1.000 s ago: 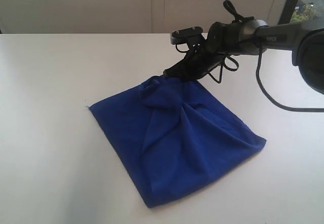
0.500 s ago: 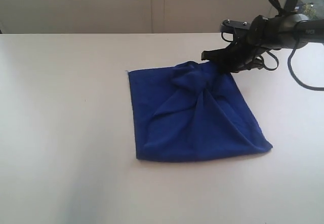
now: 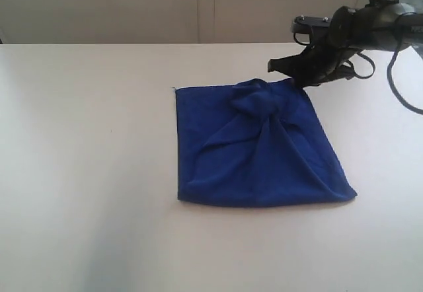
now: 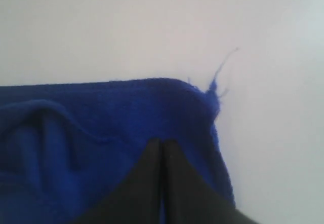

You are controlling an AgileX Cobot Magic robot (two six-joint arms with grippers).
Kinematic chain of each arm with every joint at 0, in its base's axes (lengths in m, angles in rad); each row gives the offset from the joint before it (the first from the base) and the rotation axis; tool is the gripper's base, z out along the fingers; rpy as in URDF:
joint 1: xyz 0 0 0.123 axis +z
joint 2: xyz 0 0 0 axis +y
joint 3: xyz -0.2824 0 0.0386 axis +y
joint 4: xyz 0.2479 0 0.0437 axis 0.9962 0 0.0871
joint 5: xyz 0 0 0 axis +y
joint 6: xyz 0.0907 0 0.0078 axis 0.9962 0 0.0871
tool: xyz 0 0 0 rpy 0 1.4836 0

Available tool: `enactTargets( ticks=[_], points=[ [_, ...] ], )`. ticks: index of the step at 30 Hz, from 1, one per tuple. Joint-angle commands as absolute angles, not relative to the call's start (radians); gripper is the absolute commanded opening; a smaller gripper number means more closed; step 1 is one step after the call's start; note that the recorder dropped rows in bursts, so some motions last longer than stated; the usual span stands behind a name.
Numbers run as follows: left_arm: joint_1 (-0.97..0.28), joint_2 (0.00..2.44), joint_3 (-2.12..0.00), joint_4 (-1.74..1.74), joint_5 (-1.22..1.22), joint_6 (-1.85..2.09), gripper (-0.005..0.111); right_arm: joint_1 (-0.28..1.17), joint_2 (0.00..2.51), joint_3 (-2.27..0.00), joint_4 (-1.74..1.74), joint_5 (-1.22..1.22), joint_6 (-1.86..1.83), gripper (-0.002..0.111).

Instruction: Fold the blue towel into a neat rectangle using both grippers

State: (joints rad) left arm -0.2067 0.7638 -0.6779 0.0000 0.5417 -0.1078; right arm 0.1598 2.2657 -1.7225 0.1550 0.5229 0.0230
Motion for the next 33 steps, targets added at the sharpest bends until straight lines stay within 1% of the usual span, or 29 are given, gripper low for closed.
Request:
enactTargets(
  ticks=[1,2,3,6,8,12,21,28,33],
  points=[
    [-0.211,0.756,-0.672,-0.006,0.545,-0.106,0.0,0.255,2.173,-1.72,0.131,0.541,-0.04,0.0],
    [-0.211,0.756,-0.672,-0.006,0.545,-0.106,0.0,0.274,2.165,-1.72,0.131,0.548,-0.053,0.0],
    [-0.211,0.756,-0.672,-0.006,0.545,-0.106,0.0,0.33,2.161,-1.72,0.131,0.569,-0.097,0.0],
    [-0.211,0.756,-0.672,-0.006,0.545,-0.106,0.0,0.435,2.167,-1.691,0.131,0.582,-0.155,0.0],
    [-0.211,0.756,-0.672,-0.006,0.545,-0.106,0.0,0.507,2.167,-1.612,0.131,0.553,-0.163,0.0],
    [-0.211,0.756,-0.672,-0.006,0.545,-0.106,0.0,0.595,2.167,-1.535,0.133,0.522,-0.163,0.0],
    [-0.211,0.756,-0.672,-0.006,0.545,-0.106,0.0,0.667,2.184,-1.533,0.133,0.494,-0.154,0.0],
    [-0.211,0.756,-0.672,-0.006,0.545,-0.106,0.0,0.667,2.195,-1.533,0.114,0.49,-0.154,0.0],
    [-0.211,0.756,-0.672,-0.006,0.545,-0.106,0.0,0.667,2.198,-1.533,0.016,0.498,-0.086,0.0]
  ],
)
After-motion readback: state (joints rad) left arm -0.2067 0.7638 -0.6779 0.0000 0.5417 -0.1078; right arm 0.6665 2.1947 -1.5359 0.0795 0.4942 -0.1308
